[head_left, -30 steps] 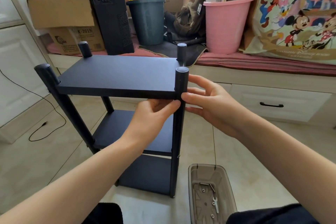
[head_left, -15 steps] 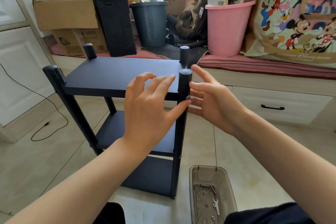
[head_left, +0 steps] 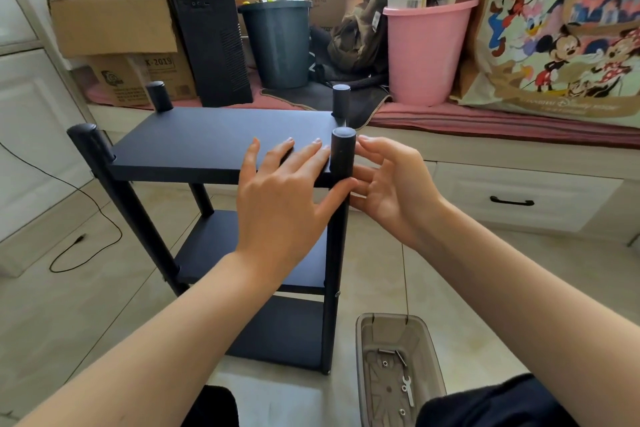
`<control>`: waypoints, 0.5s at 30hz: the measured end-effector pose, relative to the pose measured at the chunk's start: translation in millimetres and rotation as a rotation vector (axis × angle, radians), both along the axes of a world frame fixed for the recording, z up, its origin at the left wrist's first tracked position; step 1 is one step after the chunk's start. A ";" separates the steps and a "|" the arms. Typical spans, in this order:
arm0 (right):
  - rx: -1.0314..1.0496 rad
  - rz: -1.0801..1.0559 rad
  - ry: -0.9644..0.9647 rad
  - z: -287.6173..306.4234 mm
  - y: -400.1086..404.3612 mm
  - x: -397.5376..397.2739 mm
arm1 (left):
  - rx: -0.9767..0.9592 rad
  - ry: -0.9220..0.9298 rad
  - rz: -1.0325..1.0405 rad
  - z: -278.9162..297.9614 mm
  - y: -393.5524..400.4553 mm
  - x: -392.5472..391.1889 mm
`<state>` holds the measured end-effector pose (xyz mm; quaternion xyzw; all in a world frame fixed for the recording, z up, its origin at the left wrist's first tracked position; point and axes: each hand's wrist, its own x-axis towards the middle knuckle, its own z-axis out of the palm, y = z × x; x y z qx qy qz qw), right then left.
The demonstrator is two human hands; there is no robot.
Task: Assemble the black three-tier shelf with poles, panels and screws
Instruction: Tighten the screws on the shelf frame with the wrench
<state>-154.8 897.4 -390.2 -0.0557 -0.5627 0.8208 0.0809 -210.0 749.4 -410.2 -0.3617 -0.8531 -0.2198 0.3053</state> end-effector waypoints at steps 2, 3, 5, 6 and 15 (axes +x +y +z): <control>-0.011 0.000 -0.013 1.3 1.0 1.2 | 0.004 0.017 0.002 -0.7 0.4 -0.7; -0.016 -0.006 -0.021 0.9 2.3 1.5 | 0.007 0.029 0.003 -1.1 0.8 -0.8; 0.005 -0.035 -0.041 -0.6 4.7 2.4 | 0.017 0.051 0.000 -1.9 1.2 -1.3; 0.019 -0.067 -0.054 -2.9 6.3 2.4 | 0.027 0.060 -0.003 -2.4 1.3 -1.6; 0.410 -0.248 -0.413 -77.3 48.0 17.7 | 0.120 0.148 -0.011 -11.9 6.6 -5.9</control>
